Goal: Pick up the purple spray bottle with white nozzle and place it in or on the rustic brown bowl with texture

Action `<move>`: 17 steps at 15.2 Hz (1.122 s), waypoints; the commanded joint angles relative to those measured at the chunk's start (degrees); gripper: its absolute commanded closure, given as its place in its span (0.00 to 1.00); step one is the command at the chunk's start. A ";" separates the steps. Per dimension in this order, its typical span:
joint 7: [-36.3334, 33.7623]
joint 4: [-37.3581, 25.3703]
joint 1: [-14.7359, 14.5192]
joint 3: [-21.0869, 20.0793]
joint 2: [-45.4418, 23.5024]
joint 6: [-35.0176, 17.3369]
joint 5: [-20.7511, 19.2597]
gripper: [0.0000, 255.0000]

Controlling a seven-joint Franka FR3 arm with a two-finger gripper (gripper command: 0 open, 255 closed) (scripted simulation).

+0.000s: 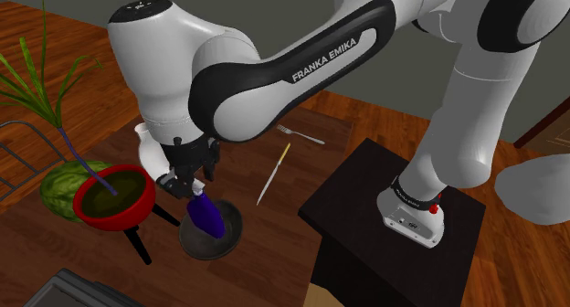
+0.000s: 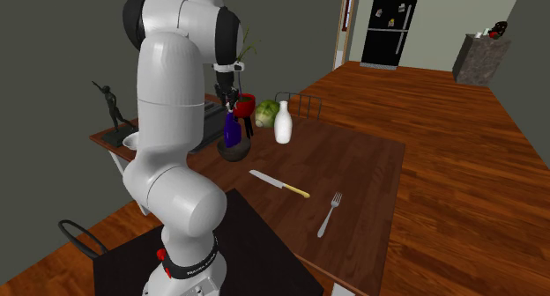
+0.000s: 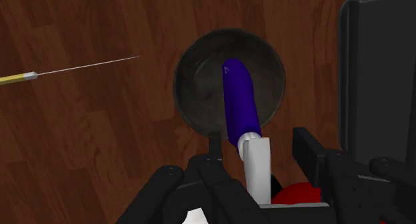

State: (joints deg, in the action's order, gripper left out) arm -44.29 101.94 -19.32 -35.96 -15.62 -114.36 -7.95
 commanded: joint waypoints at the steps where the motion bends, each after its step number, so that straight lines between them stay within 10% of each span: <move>1: 0.00 0.00 0.00 0.00 0.00 -0.01 0.00 0.00; 17: 0.89 -5.34 0.26 -0.44 1.74 6.72 1.31 0.00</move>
